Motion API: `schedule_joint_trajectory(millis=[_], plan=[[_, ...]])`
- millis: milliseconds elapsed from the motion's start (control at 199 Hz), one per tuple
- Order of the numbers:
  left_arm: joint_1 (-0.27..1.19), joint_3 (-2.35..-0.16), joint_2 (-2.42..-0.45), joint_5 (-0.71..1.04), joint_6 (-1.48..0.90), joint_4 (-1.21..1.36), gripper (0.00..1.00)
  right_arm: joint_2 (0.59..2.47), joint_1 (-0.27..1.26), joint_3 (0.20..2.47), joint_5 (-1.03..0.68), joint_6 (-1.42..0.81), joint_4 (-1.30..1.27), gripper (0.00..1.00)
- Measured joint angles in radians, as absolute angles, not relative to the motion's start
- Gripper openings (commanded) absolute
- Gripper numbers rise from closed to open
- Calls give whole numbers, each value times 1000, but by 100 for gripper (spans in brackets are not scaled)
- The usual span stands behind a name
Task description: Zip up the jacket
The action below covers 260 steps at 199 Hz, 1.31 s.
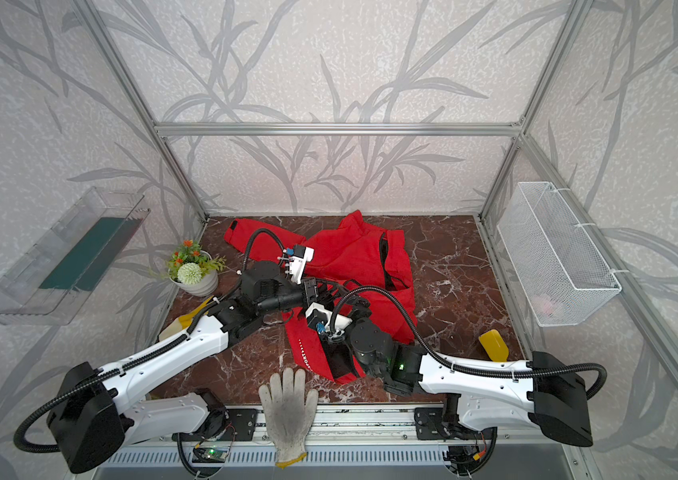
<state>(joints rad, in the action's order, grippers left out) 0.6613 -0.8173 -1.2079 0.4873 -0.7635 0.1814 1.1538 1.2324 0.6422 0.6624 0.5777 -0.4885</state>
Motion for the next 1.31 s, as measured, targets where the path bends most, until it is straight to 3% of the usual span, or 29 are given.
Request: schedule_joint_trajectory(millis=[1086,1307], plan=[[660,-817,-1217,477,-788,202,0,1253,1179,639,740,565,-574,81],[660,-817,-1217,473,-789,202,0,1264,1164,639,740,548,-582,74]])
